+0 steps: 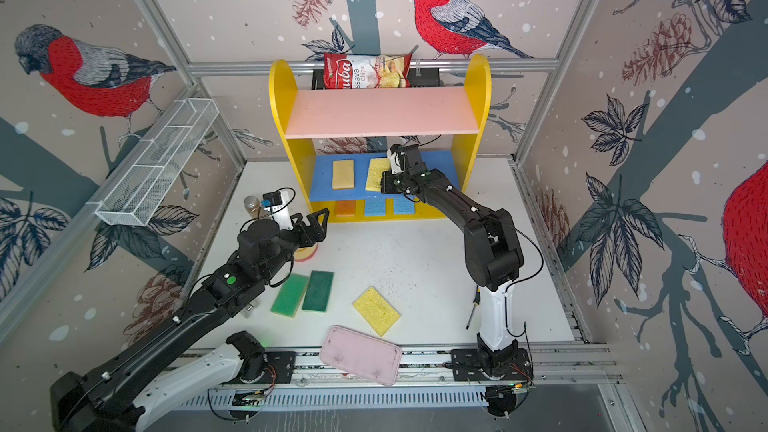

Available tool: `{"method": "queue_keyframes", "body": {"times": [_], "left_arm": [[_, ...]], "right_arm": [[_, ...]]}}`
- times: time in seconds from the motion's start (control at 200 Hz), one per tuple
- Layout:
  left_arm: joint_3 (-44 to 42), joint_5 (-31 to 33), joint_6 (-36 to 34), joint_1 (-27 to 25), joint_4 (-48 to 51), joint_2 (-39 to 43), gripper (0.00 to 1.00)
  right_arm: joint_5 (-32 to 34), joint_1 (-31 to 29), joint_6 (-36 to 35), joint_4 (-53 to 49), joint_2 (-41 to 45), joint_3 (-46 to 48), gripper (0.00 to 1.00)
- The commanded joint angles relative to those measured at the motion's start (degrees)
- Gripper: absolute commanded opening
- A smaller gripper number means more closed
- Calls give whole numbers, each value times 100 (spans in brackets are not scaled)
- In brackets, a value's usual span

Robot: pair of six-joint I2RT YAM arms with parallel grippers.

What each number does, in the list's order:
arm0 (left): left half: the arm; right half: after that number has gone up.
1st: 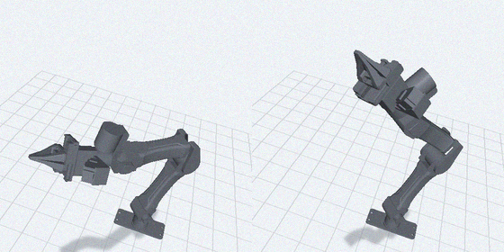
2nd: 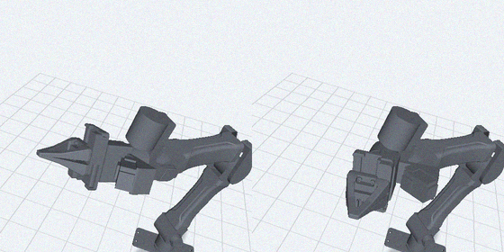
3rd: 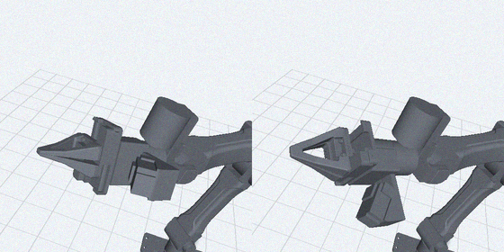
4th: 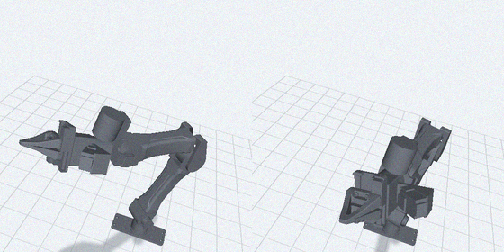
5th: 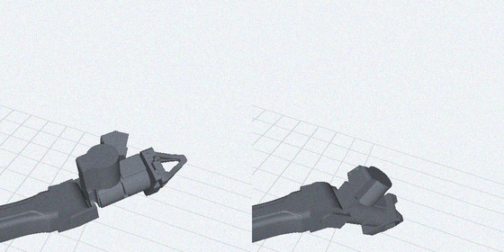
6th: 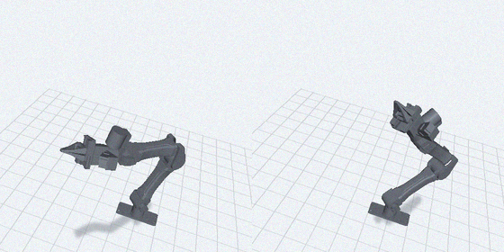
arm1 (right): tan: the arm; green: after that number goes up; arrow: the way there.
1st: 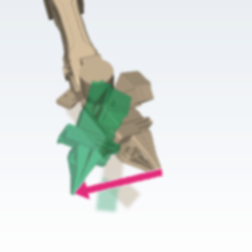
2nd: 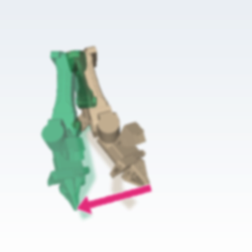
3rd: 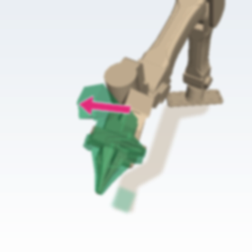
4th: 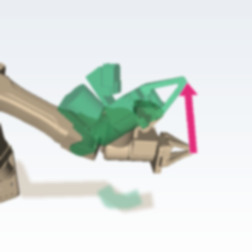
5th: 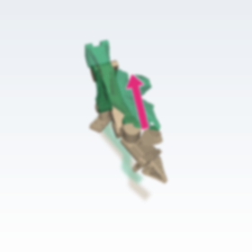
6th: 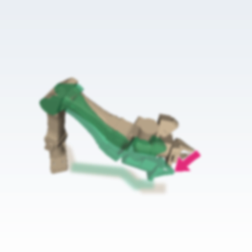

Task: Place and organize the cleaning sponges onto the shelf
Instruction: 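Lower the bright yellow sponge flat onto the blue shelf beside the pale sponge, then push the bright yellow sponge farther back on the blue shelf with the right gripper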

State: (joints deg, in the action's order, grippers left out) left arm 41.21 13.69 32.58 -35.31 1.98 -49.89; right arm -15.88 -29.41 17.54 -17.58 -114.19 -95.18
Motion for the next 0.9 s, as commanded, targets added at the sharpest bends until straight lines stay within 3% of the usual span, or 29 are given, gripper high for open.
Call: {"method": "queue_keyframes", "body": {"times": [0.0, 0.23, 0.4, 0.57, 0.66, 0.76, 0.895], "left_arm": [[3, -33, -14, 15, -154, 5, 93], [-25, -7, 38, 16, -193, 10, 93], [-25, -33, 62, 16, -216, -56, 93], [-16, -14, 29, 15, -215, -91, 93], [1, -21, 36, 15, -240, -109, 93], [-11, -51, 54, 15, -242, -126, 93], [-19, -42, 60, 15, -216, -100, 93]], "right_arm": [[4, 12, -519, -535, 25, -200, 3], [-121, 5, -990, -1381, -552, -1202, 7], [-147, -62, -1008, -1459, -759, -1381, 11], [46, -62, -948, -1415, -789, -1302, 29], [109, -56, -911, -1373, -767, -1260, 33], [232, -32, -850, -1300, -721, -1164, 32], [302, 46, -702, -1085, -582, -908, 17]]}}
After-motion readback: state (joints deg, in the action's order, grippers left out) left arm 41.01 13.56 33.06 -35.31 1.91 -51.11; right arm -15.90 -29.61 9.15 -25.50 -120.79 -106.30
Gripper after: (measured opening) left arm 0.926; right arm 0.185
